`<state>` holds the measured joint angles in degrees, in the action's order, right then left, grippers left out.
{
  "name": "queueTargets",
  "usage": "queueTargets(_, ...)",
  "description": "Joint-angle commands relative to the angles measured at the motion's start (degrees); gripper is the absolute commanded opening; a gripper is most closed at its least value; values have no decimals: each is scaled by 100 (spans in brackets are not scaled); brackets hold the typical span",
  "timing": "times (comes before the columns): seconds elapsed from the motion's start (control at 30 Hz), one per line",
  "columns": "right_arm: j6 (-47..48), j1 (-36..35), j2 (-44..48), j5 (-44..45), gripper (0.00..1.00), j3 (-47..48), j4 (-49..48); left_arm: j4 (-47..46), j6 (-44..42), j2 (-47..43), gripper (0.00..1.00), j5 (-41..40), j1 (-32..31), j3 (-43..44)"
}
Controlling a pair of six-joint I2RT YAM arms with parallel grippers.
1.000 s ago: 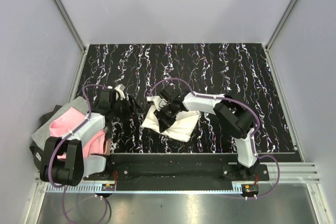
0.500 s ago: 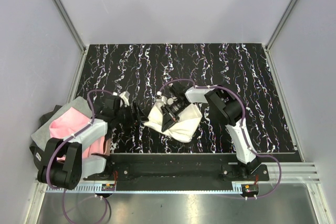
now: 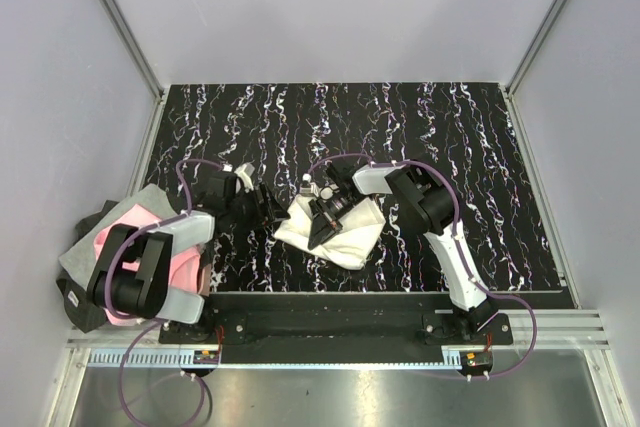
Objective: Fold the napkin, place the utensils inside, and roll it up
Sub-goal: Roll the napkin with the utensil
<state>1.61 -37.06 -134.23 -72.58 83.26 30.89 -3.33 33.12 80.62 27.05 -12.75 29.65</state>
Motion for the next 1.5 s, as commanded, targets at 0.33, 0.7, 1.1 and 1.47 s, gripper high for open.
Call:
queueTargets(0.33,217,155,-270,253,8,190,-4,25,159,551,24,336,-184,-258)
queueTargets(0.7,-195,252,791,1544,46,322,-13,483,-8,560,0,248,-184,-56)
queueTargets(1.1,15,-1003,3341,5400,63,-1003,-619,544,-43,622,0,204,-184,6)
queueTargets(1.47,261,-2657,3519,8154,72,-2420,-2298,606,-52,569,0,204,-184,41)
